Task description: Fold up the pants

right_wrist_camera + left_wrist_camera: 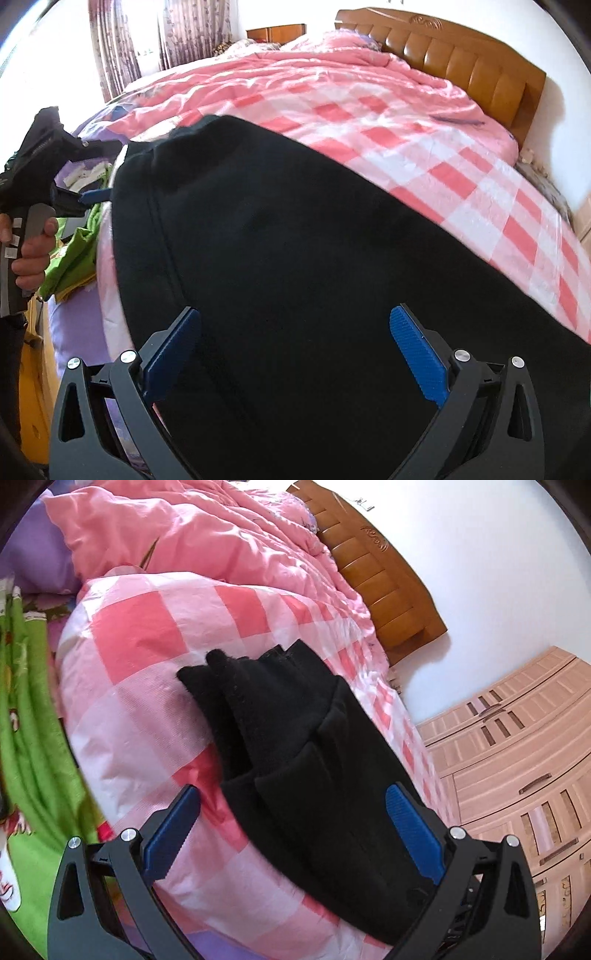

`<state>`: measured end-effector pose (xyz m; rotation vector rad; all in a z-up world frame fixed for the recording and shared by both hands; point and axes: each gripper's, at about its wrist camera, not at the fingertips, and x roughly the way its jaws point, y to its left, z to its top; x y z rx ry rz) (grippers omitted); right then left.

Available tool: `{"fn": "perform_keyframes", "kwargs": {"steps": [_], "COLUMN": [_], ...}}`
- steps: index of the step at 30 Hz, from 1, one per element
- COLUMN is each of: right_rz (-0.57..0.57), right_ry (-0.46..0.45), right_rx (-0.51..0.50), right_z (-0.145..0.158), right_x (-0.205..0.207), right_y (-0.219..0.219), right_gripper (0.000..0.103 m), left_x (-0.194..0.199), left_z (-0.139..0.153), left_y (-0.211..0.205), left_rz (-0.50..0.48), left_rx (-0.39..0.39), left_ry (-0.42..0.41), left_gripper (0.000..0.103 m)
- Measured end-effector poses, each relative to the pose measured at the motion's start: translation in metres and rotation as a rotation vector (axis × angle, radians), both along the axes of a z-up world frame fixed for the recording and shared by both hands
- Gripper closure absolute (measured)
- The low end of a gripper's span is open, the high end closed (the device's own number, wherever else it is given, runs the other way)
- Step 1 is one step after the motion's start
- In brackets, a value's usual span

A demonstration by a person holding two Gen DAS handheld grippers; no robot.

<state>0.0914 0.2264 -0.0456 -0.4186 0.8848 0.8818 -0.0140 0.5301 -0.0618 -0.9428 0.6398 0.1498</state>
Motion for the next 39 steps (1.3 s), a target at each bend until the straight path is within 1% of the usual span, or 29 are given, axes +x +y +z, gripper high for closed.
{"fn": "perform_keyframes", "kwargs": {"steps": [1, 2, 3, 6, 9, 11, 12, 14, 15, 16, 17, 19, 20, 21, 22, 23, 27, 28, 30, 32, 33, 34, 35, 36, 37, 39], "right_rz": [-0.003, -0.005, -0.005, 0.0, 0.001, 0.001, 0.0, -0.001, -0.002, -0.004, -0.004, 0.012, 0.015, 0.016, 0.014, 0.012, 0.022, 0.023, 0.028, 0.013, -0.016, -0.037, -0.075, -0.103, -0.154, -0.255], "right_ry": [0.001, 0.0, -0.003, -0.015, -0.016, -0.01, -0.008, -0.003, -0.002, -0.003, -0.002, 0.01, 0.011, 0.015, 0.024, 0.045, 0.045, 0.042, 0.053, 0.058, 0.05, 0.045, 0.035, 0.029, 0.022, 0.02], "right_rx": [0.001, 0.0, -0.004, -0.016, -0.016, -0.014, -0.013, -0.012, -0.012, -0.012, -0.013, 0.005, 0.012, 0.011, 0.004, -0.018, -0.036, -0.038, -0.03, 0.025, 0.09, 0.138, 0.199, 0.221, 0.254, 0.33], "right_z": [-0.001, -0.001, -0.002, -0.003, -0.004, -0.005, -0.005, -0.006, -0.005, -0.005, -0.004, 0.001, 0.002, 0.002, 0.001, -0.005, -0.009, -0.009, -0.007, 0.002, 0.014, 0.022, 0.033, 0.039, 0.047, 0.06], "right_x": [0.0, 0.0, 0.0, -0.002, -0.003, -0.002, -0.002, -0.001, -0.001, -0.002, -0.002, -0.002, -0.002, -0.002, -0.001, 0.001, 0.002, 0.001, 0.003, 0.003, 0.003, 0.003, 0.005, 0.008, 0.013, 0.023], "right_y": [0.002, 0.002, 0.003, 0.006, 0.006, 0.006, 0.006, 0.006, 0.006, 0.006, 0.007, 0.009, 0.01, 0.011, 0.012, 0.014, 0.016, 0.017, 0.015, 0.004, -0.011, -0.023, -0.044, -0.055, -0.075, -0.119], "right_gripper": [0.004, 0.004, 0.004, 0.004, 0.004, 0.004, 0.004, 0.004, 0.004, 0.004, 0.004, 0.005, 0.004, 0.004, 0.004, 0.004, 0.004, 0.004, 0.004, 0.005, 0.005, 0.005, 0.005, 0.005, 0.005, 0.005], "left_x": [0.004, 0.004, 0.005, 0.019, 0.03, 0.037, 0.041, 0.048, 0.051, 0.053, 0.055, 0.052, 0.05, 0.047, 0.044, 0.043, 0.044, 0.044, 0.043, 0.041, 0.04, 0.041, 0.04, 0.04, 0.039, 0.041], "left_z": [0.0, 0.0, -0.001, -0.008, -0.011, -0.014, -0.015, -0.014, -0.012, -0.011, -0.011, -0.01, -0.009, -0.005, 0.0, 0.007, 0.044, 0.057, 0.08, 0.096, 0.102, 0.11, 0.116, 0.121, 0.125, 0.126], "left_y": [0.001, 0.001, 0.003, 0.006, 0.01, 0.015, 0.017, 0.018, 0.017, 0.015, 0.014, 0.015, 0.014, 0.012, 0.008, 0.003, -0.033, -0.047, -0.071, -0.096, -0.107, -0.125, -0.144, -0.162, -0.189, -0.223], "left_rz": [-0.004, -0.01, -0.017, -0.024, -0.035, -0.035, -0.034, -0.034, -0.034, -0.029, -0.018, -0.012, -0.008, -0.006, 0.0, 0.006, 0.002, -0.003, -0.021, -0.039, -0.048, -0.063, -0.079, -0.095, -0.117, -0.149], "left_rx": [-0.002, -0.007, -0.014, -0.019, -0.025, -0.042, -0.046, -0.027, -0.005, 0.032, 0.062, 0.075, 0.089, 0.113, 0.138, 0.18, 0.419, 0.483, 0.576, 0.647, 0.674, 0.719, 0.765, 0.809, 0.87, 0.927], "left_ry": [-0.008, -0.012, -0.012, 0.016, 0.001, -0.028, -0.029, -0.024, -0.015, 0.008, 0.036, 0.035, 0.032, 0.023, 0.018, 0.022, 0.023, 0.014, -0.018, -0.041, -0.05, -0.063, -0.074, -0.084, -0.104, -0.128], "left_gripper": [0.005, 0.011, 0.012, 0.012, 0.012, 0.012, 0.012, 0.013, 0.02, 0.029, 0.046, 0.058, 0.066, 0.071, 0.072, 0.074, 0.075, 0.075, 0.075, 0.075, 0.075, 0.075, 0.075, 0.075, 0.076, 0.076]}}
